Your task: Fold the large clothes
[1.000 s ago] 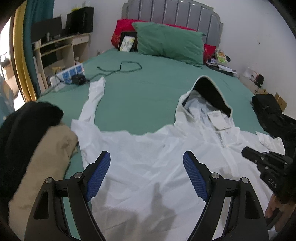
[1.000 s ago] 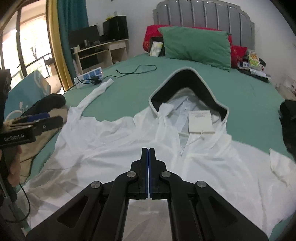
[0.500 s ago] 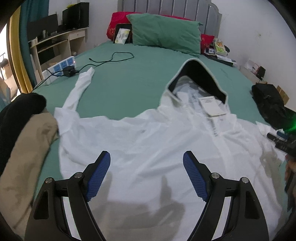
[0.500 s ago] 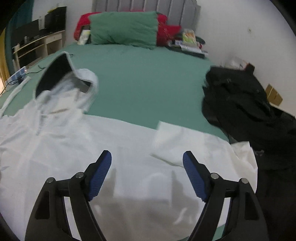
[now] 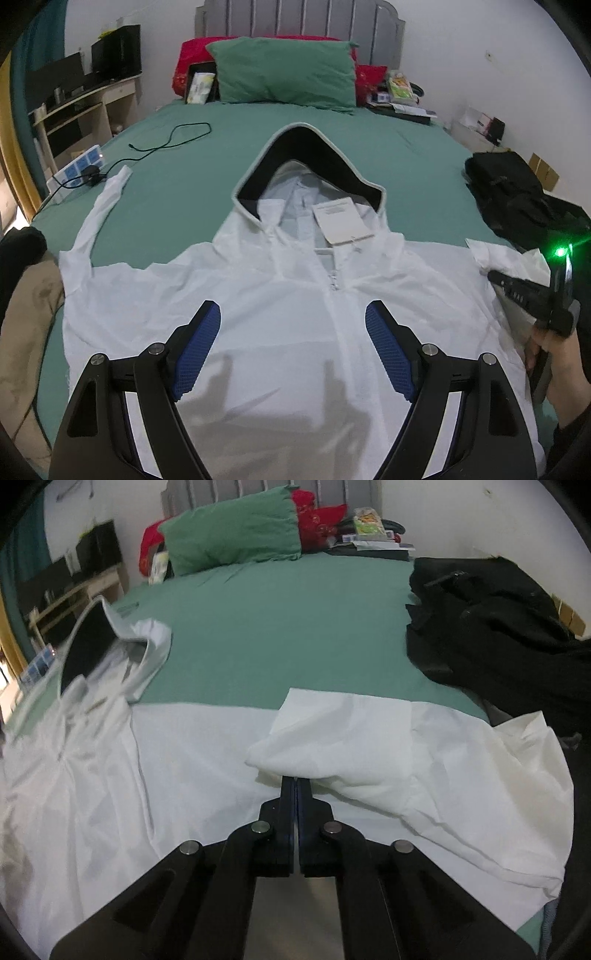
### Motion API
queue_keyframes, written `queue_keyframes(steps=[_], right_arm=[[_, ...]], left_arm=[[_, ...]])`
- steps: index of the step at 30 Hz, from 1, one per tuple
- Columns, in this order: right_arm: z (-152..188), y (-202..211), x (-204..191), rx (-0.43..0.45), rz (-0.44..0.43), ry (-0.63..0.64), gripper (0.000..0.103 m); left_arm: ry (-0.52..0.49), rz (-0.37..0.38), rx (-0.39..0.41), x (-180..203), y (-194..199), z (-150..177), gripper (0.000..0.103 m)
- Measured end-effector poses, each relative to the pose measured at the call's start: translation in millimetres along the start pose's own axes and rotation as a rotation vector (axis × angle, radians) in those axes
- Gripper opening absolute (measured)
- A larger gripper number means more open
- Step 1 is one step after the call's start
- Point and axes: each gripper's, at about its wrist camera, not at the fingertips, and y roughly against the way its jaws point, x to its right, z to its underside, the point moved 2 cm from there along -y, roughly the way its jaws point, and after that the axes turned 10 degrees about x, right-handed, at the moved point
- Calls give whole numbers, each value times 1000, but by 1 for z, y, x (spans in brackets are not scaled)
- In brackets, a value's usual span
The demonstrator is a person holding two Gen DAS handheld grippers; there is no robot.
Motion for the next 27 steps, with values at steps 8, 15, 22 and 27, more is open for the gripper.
queue_keyframes(steps=[8, 15, 22, 27], right_arm=[[-22, 27, 10, 111, 8, -78, 1], [2, -8, 23, -81, -59, -159, 2], [-2, 5, 37, -20, -9, -175, 4], [-8, 19, 45, 48, -23, -177, 2]], left_arm=[[-17, -2, -9, 7, 4, 0, 84], [-31, -7, -14, 8, 6, -4, 84], [-4, -10, -16, 2, 8, -3, 84], [14, -3, 5, -9, 15, -7, 84]])
